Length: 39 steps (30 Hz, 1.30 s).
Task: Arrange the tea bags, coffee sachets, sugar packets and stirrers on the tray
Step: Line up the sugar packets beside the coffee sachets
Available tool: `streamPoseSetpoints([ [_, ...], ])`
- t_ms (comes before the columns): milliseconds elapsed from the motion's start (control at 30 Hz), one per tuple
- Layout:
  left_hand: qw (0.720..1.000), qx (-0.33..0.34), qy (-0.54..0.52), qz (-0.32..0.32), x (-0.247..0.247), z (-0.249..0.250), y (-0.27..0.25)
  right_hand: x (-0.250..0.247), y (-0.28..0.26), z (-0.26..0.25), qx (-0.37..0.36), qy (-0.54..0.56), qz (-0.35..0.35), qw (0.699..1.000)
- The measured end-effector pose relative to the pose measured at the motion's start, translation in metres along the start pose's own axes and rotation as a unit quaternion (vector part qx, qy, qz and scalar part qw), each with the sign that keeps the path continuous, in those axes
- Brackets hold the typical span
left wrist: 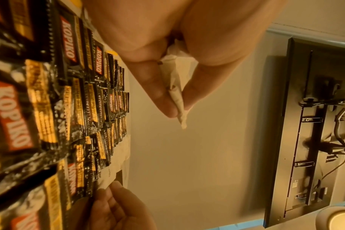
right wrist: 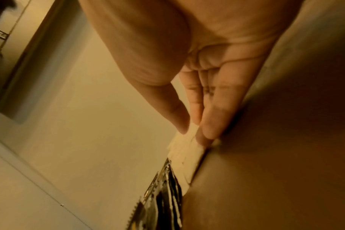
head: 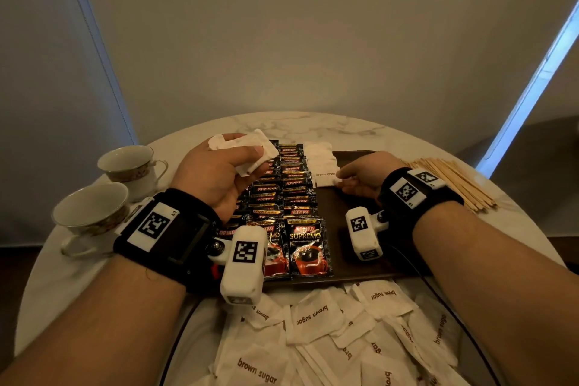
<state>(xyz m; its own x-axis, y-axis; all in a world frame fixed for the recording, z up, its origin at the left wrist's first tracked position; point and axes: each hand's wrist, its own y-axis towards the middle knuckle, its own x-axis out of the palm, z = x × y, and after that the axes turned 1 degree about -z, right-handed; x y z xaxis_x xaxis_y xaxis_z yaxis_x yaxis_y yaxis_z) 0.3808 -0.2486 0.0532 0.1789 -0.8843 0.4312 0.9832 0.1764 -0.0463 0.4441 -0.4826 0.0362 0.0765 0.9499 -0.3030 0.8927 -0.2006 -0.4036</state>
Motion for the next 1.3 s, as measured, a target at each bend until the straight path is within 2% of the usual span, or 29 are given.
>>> streamPoseSetpoints([
  [133, 1.0, -0.019, -0.005, -0.016, 0.002, 0.001, -0.003, 0.001, -0.001, 0.001, -0.029, -0.008, 0.008, 1.0],
  [300, 0.999, -0.039, -0.003, -0.021, 0.005, 0.001, -0.007, 0.005, -0.005, 0.006, -0.017, 0.009, -0.031, 0.999],
  [500, 0.998, -0.052, -0.014, -0.02, 0.005, 0.001, -0.007, 0.005, 0.001, 0.004, -0.024, -0.043, -0.016, 0.999],
  [733, 0.997, -0.057, 0.001, -0.059, 0.003, -0.003, -0.005, 0.004, 0.003, 0.005, -0.018, -0.026, -0.041, 0.999],
  [800, 0.996, -0.056, 0.009, -0.07, 0.001, -0.006, -0.003, 0.004, -0.003, 0.004, -0.045, -0.011, -0.038, 0.998],
  [867, 0.995, -0.051, 0.023, -0.081, 0.001, -0.007, -0.004, 0.006, -0.015, 0.001, -0.103, 0.039, -0.056, 0.992],
  [967, 0.994, -0.032, 0.033, -0.095, 0.003, -0.007, -0.008, 0.01, -0.042, -0.003, -0.157, 0.113, -0.17, 0.966],
  [1033, 0.994, -0.013, 0.051, -0.1, 0.004, -0.008, -0.011, 0.015, -0.056, -0.003, -0.185, 0.109, -0.225, 0.95],
  [1167, 0.993, 0.009, 0.074, -0.094, 0.006, -0.012, -0.014, 0.028, -0.069, 0.008, -0.242, 0.093, -0.221, 0.94],
  [1300, 0.991, 0.02, 0.085, -0.102, 0.01, -0.013, -0.018, 0.032, -0.072, 0.019, -0.25, 0.132, -0.205, 0.937],
])
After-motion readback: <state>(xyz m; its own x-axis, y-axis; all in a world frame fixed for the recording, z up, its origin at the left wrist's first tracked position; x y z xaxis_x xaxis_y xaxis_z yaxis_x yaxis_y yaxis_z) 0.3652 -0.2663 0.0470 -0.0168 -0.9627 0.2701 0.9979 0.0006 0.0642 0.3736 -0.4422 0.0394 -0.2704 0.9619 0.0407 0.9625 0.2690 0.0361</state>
